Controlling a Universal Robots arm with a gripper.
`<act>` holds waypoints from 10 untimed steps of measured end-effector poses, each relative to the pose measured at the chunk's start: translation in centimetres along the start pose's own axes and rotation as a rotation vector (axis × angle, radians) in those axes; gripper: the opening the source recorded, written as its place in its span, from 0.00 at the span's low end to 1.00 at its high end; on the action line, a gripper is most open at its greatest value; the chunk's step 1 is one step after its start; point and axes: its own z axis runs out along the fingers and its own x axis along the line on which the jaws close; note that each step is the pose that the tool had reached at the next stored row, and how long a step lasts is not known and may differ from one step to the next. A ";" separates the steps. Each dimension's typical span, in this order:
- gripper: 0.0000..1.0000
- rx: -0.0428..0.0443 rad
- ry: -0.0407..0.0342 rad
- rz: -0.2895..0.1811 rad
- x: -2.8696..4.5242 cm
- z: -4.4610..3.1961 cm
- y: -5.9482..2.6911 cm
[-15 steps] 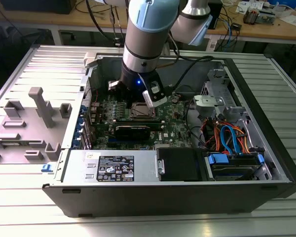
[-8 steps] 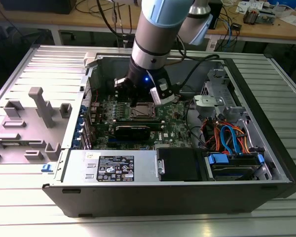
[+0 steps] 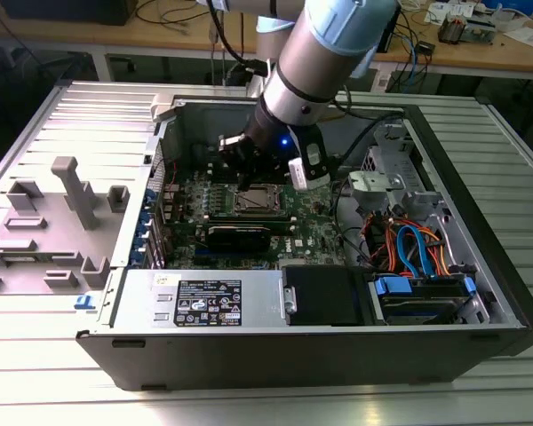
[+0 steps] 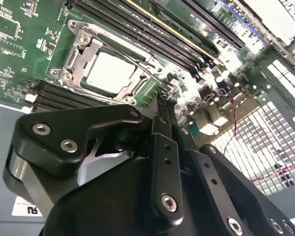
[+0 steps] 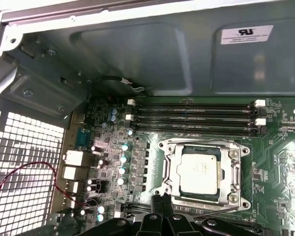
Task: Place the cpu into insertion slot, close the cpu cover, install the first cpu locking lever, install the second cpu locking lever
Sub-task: 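Install the second cpu locking lever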
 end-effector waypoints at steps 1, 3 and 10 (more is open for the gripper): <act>0.11 -0.0012 0.0130 0.003 -0.42 -0.09 -0.02; 0.11 -0.0023 0.0256 0.005 -1.04 0.03 -0.12; 0.11 -0.0020 0.0327 0.011 -1.27 0.69 -0.88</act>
